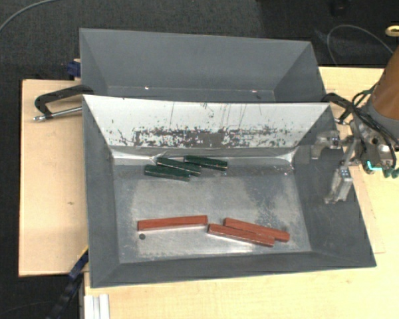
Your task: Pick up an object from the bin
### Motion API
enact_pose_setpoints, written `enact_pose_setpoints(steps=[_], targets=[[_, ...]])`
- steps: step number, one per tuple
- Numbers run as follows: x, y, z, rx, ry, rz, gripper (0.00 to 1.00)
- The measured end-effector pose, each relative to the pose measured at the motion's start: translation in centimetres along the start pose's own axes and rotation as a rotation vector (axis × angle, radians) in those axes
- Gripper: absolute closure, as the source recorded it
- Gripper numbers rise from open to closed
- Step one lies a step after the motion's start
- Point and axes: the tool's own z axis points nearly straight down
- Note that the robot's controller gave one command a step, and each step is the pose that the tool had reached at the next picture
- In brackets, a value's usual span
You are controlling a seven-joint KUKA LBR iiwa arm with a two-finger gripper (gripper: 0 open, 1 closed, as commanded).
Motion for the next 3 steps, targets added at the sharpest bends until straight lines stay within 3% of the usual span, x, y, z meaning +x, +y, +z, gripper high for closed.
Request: enact_pose_setpoints(steps=[1, 2, 3], targets=[[3.8, 4.9, 8.8, -0.003, 0.002, 0.19, 0.0], [4.3, 7.3, 16.8, -0.001, 0.003, 0.117, 0.0], [4.0, 7.1, 16.3, 0.0, -0.008, 0.118, 1.0]])
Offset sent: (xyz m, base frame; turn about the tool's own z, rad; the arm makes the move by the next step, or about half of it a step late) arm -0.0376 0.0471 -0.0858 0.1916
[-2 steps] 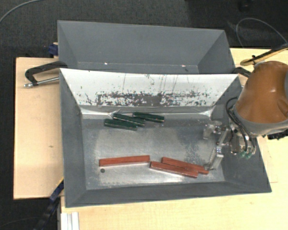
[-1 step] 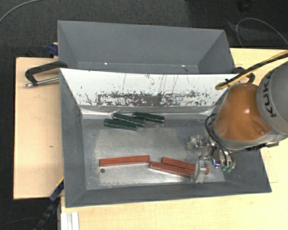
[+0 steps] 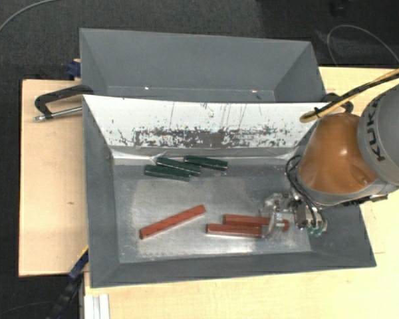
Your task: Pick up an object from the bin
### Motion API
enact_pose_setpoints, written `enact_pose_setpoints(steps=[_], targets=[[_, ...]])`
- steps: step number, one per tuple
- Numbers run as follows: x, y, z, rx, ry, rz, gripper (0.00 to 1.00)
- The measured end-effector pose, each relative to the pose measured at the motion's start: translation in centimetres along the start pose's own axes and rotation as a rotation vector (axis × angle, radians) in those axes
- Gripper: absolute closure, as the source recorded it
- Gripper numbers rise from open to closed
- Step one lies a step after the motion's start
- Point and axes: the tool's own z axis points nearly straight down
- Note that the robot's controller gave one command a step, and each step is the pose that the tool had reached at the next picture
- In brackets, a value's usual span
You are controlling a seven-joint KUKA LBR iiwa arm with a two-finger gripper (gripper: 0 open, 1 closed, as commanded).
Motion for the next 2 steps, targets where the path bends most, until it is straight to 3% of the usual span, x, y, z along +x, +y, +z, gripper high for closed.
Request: enact_pose_setpoints(steps=[1, 2], targets=[[-0.4, 0.9, -12.3, 0.0, -0.01, -0.051, 1.0], [-1.5, -0.3, -25.2, 0.002, -0.01, -0.369, 1.0]])
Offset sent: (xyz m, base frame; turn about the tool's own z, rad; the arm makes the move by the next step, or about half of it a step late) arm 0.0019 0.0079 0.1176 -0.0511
